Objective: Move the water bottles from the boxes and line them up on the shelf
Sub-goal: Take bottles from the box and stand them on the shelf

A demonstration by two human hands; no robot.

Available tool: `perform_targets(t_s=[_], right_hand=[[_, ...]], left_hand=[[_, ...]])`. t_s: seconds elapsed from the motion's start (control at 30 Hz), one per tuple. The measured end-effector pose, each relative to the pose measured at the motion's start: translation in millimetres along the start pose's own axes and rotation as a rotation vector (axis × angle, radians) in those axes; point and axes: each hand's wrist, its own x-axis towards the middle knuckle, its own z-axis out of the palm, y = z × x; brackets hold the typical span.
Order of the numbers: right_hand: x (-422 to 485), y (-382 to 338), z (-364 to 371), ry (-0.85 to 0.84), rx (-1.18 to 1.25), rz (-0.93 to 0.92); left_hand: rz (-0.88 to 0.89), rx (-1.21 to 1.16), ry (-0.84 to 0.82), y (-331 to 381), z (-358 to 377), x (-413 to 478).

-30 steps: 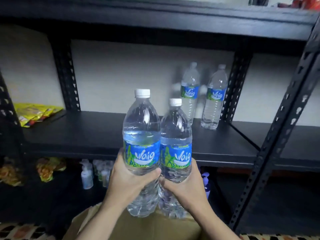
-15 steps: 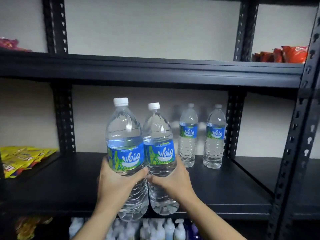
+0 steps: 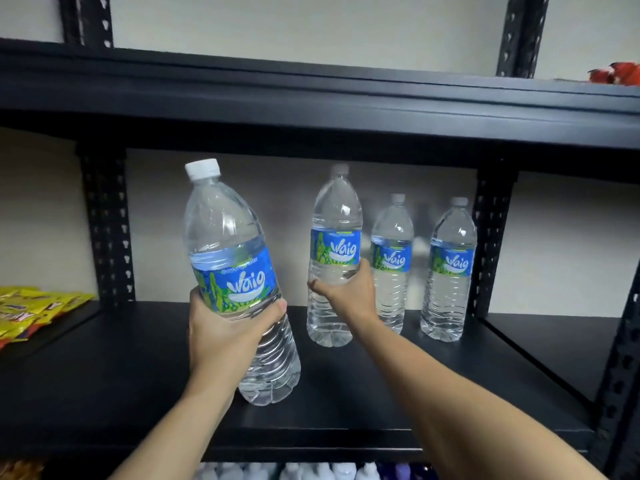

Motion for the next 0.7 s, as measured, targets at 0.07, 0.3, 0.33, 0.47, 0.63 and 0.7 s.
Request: perform_targets(t_s=[0.07, 0.3, 0.33, 0.47, 0.63, 0.7], right_hand=[[12.3, 3.7, 8.7, 0.011, 0.000, -0.019], [47.0, 19.2, 41.4, 0.018, -0.013, -0.068], [49.9, 22.3, 44.9, 0.024, -0.018, -0.067], [54.7, 34.3, 52.0, 0.038, -0.028, -0.037], [49.6, 52.5, 59.0, 0.066, -0.026, 0.005], [47.8, 56.4, 60.4, 0.065, -0.035, 0.017]], left_hand=[[0.009, -0.010, -0.004, -1.3, 1.4, 7.2], [0.035, -0.023, -0.001, -11.3, 1.6, 31.6], [0.039, -0.021, 0.000, -12.5, -0.4, 33.7], [0.067, 0.010, 0.012, -18.9, -10.2, 43.3], [0.076, 0.034, 0.027, -24.9, -18.5, 51.8], [0.077, 0.029, 0.027, -24.5, -18.3, 53.6]])
